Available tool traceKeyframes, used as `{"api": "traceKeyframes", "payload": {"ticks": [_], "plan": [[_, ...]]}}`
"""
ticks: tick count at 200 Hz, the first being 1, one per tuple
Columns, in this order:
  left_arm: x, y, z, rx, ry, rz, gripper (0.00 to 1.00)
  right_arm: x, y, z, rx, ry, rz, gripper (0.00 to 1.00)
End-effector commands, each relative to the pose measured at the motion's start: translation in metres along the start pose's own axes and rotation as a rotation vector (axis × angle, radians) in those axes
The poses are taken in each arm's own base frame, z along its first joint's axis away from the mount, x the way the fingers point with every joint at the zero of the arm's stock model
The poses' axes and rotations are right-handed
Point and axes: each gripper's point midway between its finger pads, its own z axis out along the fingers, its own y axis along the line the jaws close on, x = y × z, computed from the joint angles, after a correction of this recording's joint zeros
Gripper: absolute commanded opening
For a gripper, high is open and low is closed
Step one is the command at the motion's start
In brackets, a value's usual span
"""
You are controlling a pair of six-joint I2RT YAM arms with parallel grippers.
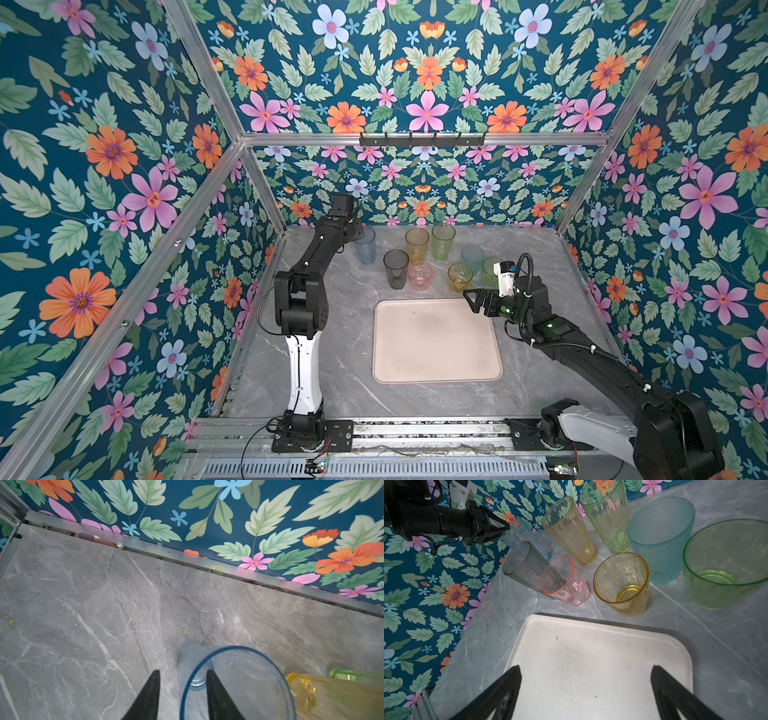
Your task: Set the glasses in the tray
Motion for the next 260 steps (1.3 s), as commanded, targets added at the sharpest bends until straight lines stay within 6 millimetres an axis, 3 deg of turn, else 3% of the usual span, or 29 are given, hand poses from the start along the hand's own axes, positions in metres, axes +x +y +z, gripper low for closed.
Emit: {"api": "traceKeyframes", "payload": {"ticks": [1,90,109,166,218,260], "plan": [[0.001,0.000,0.001,-0.005,0.018,0.030,0.32,-0.011,0.011,0.004,-0.054,-0.038,-0.033,0.98],[0.006,-0.001,0.011,0.002,0.044,0.040,0.23,-0.006,0.009,0.010,-0.063,-0.026,-0.028,0.98],[0.007,-0.001,0.013,0.004,0.049,0.043,0.16,-0.005,0.009,0.011,-0.062,-0.021,-0.026,0.97],[0.013,0.001,0.017,-0.005,0.068,0.051,0.08,-0.003,0.011,0.012,-0.075,-0.004,-0.026,0.97],[0.010,0.000,0.002,0.003,0.065,0.048,0.01,-0.002,0.010,0.016,-0.075,0.013,-0.021,0.97],[0.013,0.004,-0.025,-0.006,0.091,0.047,0.00,-0.001,0.010,0.016,-0.071,0.019,-0.019,0.97]]}}
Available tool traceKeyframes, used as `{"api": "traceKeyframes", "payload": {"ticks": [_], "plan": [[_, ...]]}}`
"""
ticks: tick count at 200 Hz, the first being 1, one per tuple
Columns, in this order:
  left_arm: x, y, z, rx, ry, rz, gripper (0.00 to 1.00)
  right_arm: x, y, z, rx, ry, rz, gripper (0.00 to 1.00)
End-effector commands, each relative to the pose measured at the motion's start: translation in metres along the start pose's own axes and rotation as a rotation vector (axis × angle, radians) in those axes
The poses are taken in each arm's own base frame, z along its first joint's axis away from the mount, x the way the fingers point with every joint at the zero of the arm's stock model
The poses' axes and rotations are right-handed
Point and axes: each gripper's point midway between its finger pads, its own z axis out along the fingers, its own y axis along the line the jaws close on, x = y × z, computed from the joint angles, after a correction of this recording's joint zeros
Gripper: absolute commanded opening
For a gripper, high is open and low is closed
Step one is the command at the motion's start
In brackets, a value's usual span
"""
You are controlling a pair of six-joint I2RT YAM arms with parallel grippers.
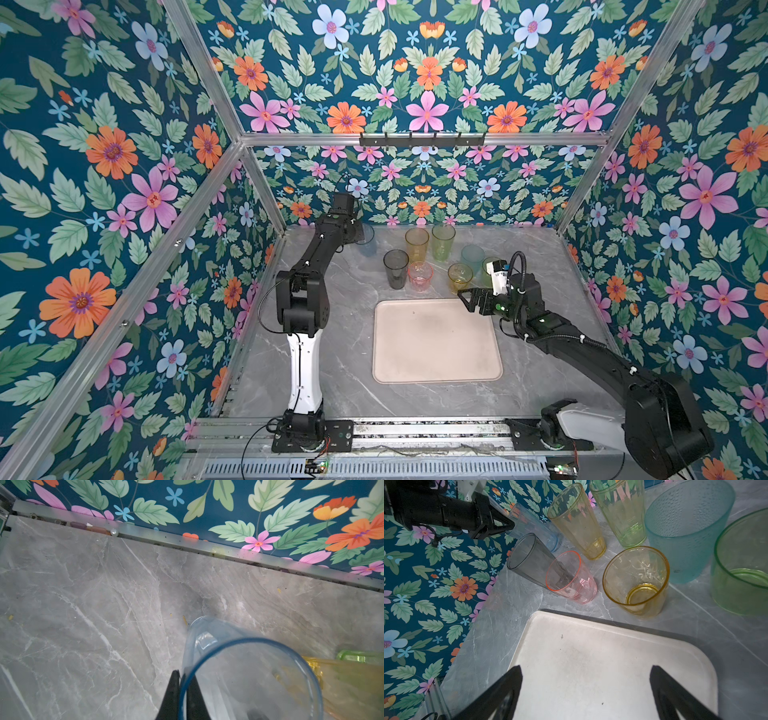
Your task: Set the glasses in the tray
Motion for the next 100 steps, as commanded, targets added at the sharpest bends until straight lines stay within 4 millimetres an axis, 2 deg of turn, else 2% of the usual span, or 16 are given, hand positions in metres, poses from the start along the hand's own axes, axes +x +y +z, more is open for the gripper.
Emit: {"api": "traceKeyframes", "payload": {"ticks": [1,67,71,100], "plan": [[0.002,0.003,-0.017,-0.008,0.017,0.005,0.00,-0.004,0.005,0.000,-0.017,-0.008,-0.018,0.97],[0.016,0.009,-0.083,-0.016,0.046,0.009,0.00,-0.004,0.004,0.001,-0.016,-0.006,-0.014,0.97],[0.023,0.011,-0.087,-0.024,0.070,0.012,0.00,-0.003,0.004,0.001,-0.016,-0.005,-0.013,0.97],[0.037,0.008,-0.117,-0.026,0.069,0.029,0.00,-0.002,0.004,0.002,-0.026,-0.012,-0.008,0.96]]}}
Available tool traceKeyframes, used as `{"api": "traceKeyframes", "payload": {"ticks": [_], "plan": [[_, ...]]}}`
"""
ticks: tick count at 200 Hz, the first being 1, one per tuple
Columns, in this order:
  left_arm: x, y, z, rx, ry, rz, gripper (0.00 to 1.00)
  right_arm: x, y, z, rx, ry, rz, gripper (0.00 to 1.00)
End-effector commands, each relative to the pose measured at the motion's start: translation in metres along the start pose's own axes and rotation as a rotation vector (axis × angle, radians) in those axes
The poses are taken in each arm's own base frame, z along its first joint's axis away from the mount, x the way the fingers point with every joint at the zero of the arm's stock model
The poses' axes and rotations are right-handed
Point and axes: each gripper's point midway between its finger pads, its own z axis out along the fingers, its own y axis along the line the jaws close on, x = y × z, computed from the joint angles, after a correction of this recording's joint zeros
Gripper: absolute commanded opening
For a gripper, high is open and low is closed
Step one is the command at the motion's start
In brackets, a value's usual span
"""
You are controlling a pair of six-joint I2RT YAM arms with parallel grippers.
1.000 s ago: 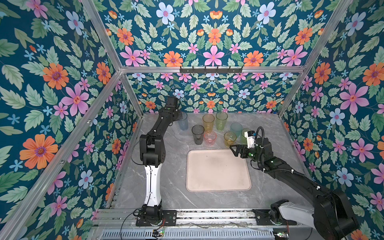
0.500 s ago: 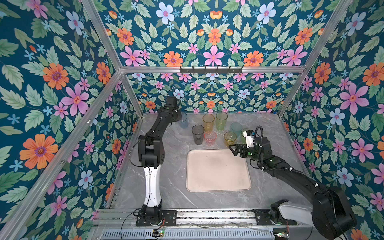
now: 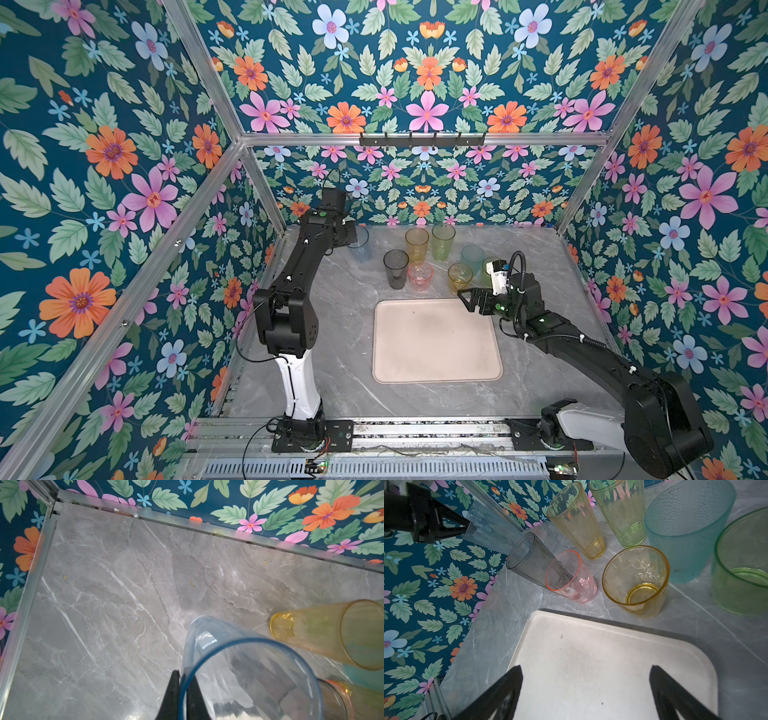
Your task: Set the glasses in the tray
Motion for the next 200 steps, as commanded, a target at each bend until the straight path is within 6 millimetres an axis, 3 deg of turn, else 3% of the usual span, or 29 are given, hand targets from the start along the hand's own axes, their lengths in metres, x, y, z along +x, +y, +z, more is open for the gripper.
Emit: {"api": "traceKeyframes", "payload": {"ticks": [1,55,89,150,200], "plan": [[0.015,0.000,-0.020,-0.016,0.021,0.017,0.00,-0.002,0.005,0.002,-0.029,-0.015,-0.009,0.96],[0.057,-0.017,-0.066,-0.041,0.034,0.066,0.00,0.003,0.004,0.009,-0.043,0.006,0.000,0.94],[0.084,-0.029,-0.084,-0.042,0.041,0.082,0.00,0.005,0.002,0.011,-0.041,0.011,0.002,0.94],[0.125,-0.038,-0.100,-0.025,0.068,0.092,0.00,0.008,-0.001,0.015,-0.034,0.018,0.005,0.93],[0.161,-0.054,-0.097,0.021,0.109,0.096,0.00,0.009,-0.002,0.015,-0.031,0.019,0.002,0.92]]}}
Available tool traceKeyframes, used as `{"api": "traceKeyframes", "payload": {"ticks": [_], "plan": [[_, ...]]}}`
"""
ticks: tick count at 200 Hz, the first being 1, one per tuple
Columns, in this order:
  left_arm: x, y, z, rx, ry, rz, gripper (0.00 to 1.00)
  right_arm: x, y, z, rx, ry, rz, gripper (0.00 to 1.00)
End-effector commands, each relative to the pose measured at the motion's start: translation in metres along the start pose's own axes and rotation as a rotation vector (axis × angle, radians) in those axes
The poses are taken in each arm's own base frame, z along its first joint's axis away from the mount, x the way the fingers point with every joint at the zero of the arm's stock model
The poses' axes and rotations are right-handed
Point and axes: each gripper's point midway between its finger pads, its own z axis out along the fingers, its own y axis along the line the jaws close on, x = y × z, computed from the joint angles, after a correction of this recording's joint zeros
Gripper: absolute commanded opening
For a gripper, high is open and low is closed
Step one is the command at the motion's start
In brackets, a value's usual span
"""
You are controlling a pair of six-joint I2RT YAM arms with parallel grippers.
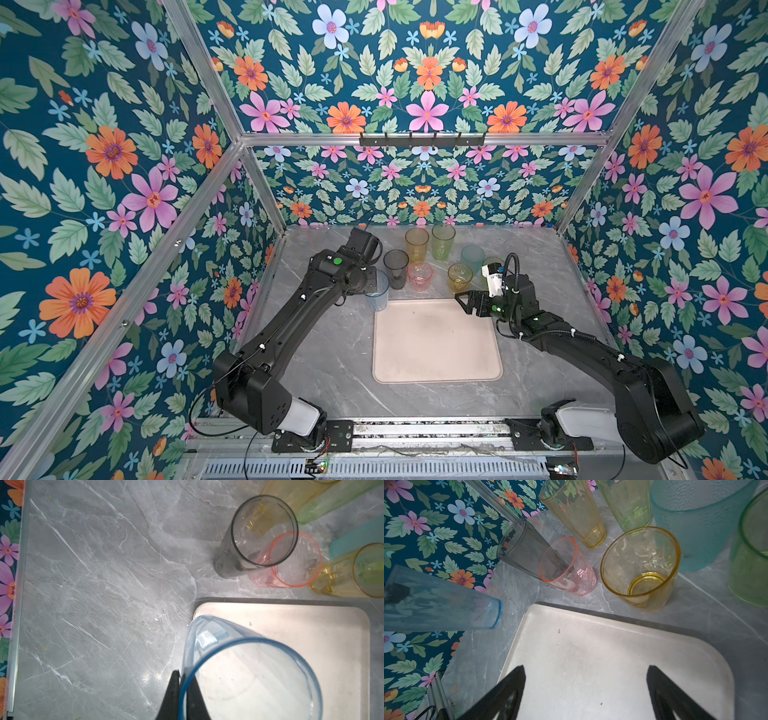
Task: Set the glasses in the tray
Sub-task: 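Carry the blue glass over the tray and lower it with the left gripper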
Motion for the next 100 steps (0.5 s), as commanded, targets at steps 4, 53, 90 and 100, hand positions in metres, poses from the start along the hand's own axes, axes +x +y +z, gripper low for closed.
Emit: {"api": "traceKeyframes", "payload": {"ticks": [4,53,90,100], "plan": [[0.007,-0.011,0.003,0.025,-0.005,-0.024,0.00,-0.007,0.005,-0.001,-0.020,-0.027,-0.013,0.92],[0.020,-0.031,0.015,0.047,0.014,-0.003,0.00,-0.007,0.006,-0.001,-0.026,-0.026,-0.010,0.92],[0.023,-0.038,0.025,0.060,0.024,0.006,0.00,-0.007,0.008,-0.001,-0.032,-0.025,-0.009,0.92],[0.023,-0.041,0.028,0.071,0.026,0.011,0.00,-0.008,0.008,-0.002,-0.030,-0.028,-0.010,0.92]]}}
